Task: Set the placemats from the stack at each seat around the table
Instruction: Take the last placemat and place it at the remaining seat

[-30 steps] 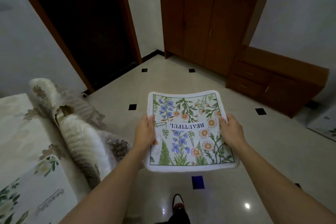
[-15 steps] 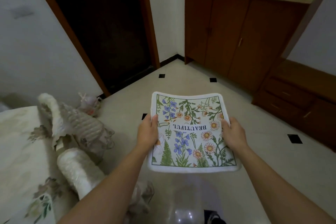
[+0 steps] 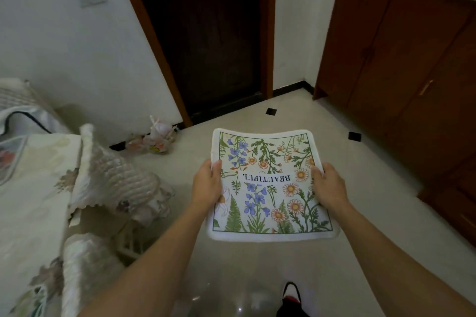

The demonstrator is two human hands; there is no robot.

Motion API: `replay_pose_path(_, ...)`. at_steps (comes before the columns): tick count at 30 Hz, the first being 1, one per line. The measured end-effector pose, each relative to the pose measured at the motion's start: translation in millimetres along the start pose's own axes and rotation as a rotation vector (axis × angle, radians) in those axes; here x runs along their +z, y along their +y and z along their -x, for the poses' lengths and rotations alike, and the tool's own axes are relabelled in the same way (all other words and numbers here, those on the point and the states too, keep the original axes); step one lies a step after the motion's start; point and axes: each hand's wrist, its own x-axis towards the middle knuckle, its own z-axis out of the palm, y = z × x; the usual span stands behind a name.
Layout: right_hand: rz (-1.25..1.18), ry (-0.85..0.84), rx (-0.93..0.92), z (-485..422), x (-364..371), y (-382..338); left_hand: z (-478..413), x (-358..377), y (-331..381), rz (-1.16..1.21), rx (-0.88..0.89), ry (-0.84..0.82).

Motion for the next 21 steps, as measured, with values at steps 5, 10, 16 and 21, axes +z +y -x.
replay_pose_path(5, 0.010, -0.122, -0.103, -75, 6, -42, -40, 3, 20, 0.079, -0.105, 0.122)
replay_pose_path(10, 0.007, -0.269, -0.181, -116, 32, -84, -62, -15, 23, 0.151, -0.196, 0.210)
replay_pose_path(16, 0.022, -0.403, -0.241, -151, 84, -126, -92, -42, 15, 0.132, -0.249, 0.351)
replay_pose_path(21, 0.053, -0.471, -0.287, -176, 137, -159, -128, -68, -7, 0.119, -0.271, 0.435)
